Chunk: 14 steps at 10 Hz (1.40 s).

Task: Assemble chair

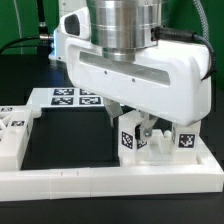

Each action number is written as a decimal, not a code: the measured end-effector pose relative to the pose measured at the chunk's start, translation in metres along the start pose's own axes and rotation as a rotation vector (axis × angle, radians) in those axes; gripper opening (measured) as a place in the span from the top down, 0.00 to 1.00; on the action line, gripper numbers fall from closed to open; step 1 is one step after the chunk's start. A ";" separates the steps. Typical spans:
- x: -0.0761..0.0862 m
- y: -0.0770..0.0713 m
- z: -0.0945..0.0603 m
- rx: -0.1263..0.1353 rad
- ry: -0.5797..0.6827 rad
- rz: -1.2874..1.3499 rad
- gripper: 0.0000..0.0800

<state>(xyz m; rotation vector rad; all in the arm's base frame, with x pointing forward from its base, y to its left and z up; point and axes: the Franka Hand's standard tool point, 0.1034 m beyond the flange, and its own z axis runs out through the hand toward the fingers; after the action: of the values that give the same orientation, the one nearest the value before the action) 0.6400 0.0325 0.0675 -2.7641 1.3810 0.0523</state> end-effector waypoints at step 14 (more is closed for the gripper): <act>-0.007 0.004 0.003 -0.013 0.016 -1.016 0.19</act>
Offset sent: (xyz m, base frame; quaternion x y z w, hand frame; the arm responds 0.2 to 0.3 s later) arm -0.0132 0.0013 0.0019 -0.0323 0.0119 -0.1737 0.9842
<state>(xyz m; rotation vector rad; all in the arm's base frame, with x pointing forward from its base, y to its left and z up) 0.6324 0.0361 0.0651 -3.0955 -0.1382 -0.0055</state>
